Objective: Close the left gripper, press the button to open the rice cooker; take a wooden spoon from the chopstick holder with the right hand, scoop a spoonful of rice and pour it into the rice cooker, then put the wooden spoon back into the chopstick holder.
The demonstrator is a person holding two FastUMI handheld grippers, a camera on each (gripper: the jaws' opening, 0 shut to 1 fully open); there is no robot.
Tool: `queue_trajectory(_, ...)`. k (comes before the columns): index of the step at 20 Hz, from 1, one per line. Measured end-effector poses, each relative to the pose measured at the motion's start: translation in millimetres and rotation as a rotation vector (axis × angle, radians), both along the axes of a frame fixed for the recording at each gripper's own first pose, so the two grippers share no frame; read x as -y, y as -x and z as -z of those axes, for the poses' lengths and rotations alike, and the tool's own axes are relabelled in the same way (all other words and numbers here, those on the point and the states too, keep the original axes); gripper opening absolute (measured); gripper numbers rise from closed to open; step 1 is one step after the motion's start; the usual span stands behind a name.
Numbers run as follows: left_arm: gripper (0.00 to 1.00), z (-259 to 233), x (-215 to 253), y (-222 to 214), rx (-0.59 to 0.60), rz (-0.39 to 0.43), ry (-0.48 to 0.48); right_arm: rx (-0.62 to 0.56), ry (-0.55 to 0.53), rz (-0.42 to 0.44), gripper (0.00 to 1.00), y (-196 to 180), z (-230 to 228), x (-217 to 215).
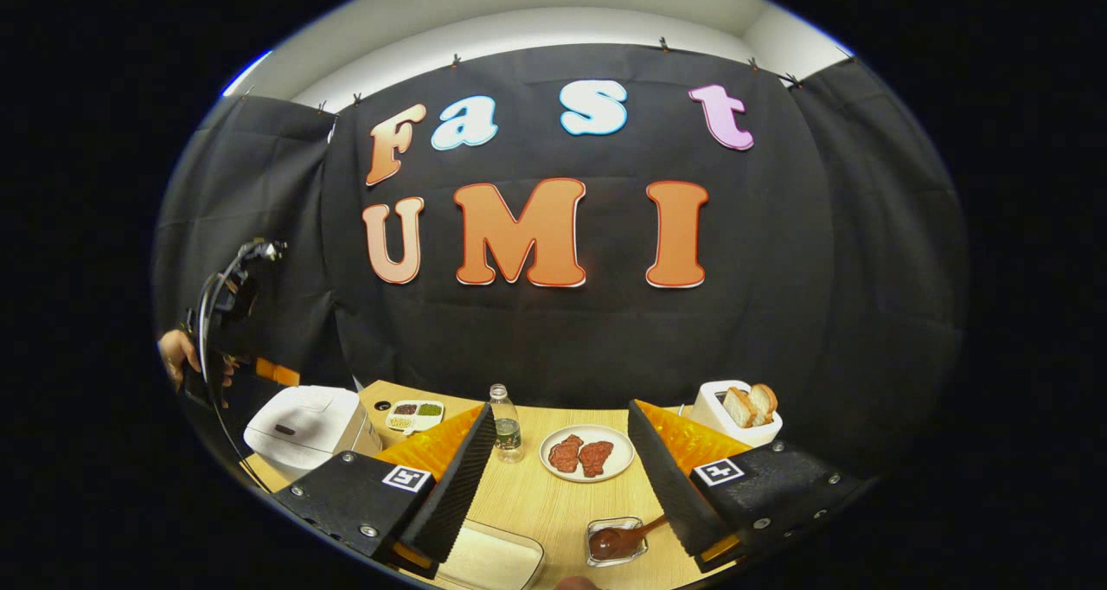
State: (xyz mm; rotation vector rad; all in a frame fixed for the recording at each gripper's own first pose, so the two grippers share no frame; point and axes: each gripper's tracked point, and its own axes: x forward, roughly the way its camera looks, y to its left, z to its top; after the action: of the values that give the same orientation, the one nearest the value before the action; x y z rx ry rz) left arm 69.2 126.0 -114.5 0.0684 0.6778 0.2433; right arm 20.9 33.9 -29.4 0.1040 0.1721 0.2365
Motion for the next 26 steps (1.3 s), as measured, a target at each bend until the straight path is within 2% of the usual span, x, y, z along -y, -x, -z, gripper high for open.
queue_trajectory(2, 0.99, -41.6, 11.1, -2.2, 0.139, 0.042, -0.047, 0.034, 0.010, -0.006, 0.95, -2.7, -11.9, -8.8)
queue_trajectory(6, 0.98, -110.5, 25.3, -1.4, 0.415, 0.074, -0.136, 0.105, 0.004, -0.052, 0.95, -0.4, -32.4, -31.8)
queue_trajectory(13, 0.99, -162.8, 68.2, 27.3, 0.700, 0.185, -0.109, 0.242, 0.032, -0.074, 0.94, 5.4, -58.9, -51.9)
queue_trajectory(16, 0.98, -160.3, 85.9, 39.3, 0.742, 0.214, -0.094, 0.241, 0.028, -0.068, 0.93, 5.2, -56.4, -52.3)
queue_trajectory(22, 0.99, -148.3, 106.6, 50.4, 0.725, 0.250, -0.124, 0.217, 0.051, -0.034, 0.93, 3.5, -44.8, -40.9)
queue_trajectory(26, 0.99, -147.3, 128.8, 55.6, 0.743, 0.289, -0.084, 0.207, 0.039, -0.029, 0.93, 4.3, -42.4, -39.2)
